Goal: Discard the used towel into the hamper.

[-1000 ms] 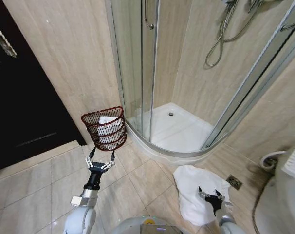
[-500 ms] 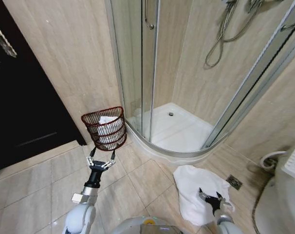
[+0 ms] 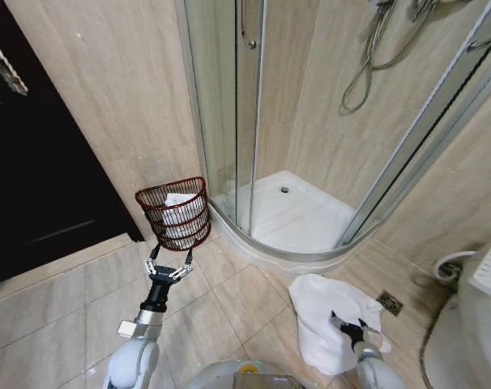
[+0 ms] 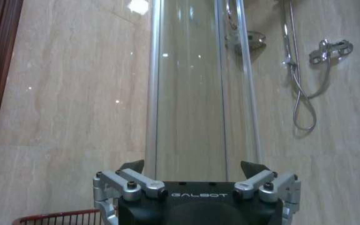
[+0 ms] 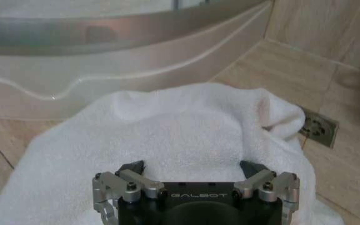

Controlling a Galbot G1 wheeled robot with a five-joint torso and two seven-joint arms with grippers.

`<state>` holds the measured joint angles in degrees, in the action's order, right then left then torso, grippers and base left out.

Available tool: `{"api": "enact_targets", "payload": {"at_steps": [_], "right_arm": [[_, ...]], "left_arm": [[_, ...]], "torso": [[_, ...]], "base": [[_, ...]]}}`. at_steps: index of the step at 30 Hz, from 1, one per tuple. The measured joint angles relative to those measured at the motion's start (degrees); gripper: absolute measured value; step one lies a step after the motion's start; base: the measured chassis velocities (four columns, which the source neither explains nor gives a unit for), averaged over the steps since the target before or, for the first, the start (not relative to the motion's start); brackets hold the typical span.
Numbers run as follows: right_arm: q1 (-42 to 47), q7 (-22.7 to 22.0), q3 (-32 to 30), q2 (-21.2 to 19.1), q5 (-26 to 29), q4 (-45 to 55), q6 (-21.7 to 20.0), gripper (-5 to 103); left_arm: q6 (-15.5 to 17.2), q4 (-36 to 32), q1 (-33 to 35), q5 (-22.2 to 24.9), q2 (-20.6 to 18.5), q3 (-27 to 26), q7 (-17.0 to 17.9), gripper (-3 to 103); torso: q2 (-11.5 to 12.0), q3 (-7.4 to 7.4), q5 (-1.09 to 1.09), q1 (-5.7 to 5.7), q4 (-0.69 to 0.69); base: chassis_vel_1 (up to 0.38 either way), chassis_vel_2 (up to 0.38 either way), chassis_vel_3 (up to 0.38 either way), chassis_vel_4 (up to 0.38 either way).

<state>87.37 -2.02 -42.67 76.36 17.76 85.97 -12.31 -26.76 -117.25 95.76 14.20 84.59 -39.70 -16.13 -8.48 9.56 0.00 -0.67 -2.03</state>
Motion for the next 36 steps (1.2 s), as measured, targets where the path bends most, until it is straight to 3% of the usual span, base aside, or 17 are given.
{"api": "enact_targets", "payload": {"at_steps": [8, 26, 36], "right_arm": [[-2.0, 3.4, 0.2, -0.8, 2.0, -4.5, 0.6, 100], [-4.9, 3.9, -0.1, 0.5, 1.2, -8.6, 1.5, 102], [-5.0, 4.4, -0.4, 0.0, 1.4, -9.4, 1.9, 70]], "left_arm": [[0.3, 0.0, -0.2, -1.0, 0.7, 0.1, -0.9, 100], [0.7, -0.2, -0.2, -2.0, 1.1, 0.3, -1.5, 100], [0.8, -0.5, -0.3, -2.1, 1.3, 0.3, -1.8, 100]], "torso": [[0.0, 0.0, 0.0, 0.0, 0.01], [0.0, 0.0, 0.01, 0.0, 0.0], [0.0, 0.0, 0.01, 0.0, 0.0]], "base": [[0.0, 0.0, 0.0, 0.0], [0.0, 0.0, 0.0, 0.0], [0.0, 0.0, 0.0, 0.0]]}}
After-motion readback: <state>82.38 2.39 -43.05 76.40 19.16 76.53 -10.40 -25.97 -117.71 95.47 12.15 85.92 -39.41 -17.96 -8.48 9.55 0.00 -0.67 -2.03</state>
